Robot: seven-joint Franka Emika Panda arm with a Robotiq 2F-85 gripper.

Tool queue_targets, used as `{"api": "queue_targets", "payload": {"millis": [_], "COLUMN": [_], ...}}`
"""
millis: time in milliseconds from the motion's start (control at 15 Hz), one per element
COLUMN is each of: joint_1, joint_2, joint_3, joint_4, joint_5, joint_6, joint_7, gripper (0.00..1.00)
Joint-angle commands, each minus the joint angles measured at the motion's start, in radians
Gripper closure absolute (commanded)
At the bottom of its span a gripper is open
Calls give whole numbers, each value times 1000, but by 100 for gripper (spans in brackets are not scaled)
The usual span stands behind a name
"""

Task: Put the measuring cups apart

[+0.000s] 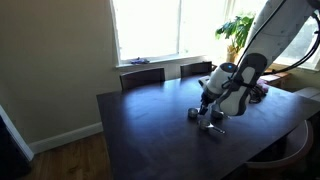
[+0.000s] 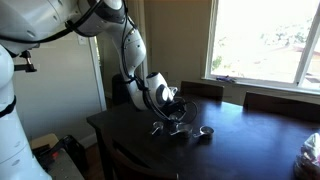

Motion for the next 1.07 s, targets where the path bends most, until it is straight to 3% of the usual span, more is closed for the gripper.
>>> {"api": "queue_targets", "payload": {"millis": [0, 600, 667, 1000], "joint_1": [-54, -221, -185, -223], "joint_2": [-145, -407, -309, -362], "joint_3": [47, 186, 147, 182], "joint_4": [-117, -238, -153, -192], "joint_5": [-28, -9, -40, -36], "joint_6": [-41, -336, -289, -317], "joint_7": [5, 30, 36, 36], "gripper": [0, 0, 0, 0]}}
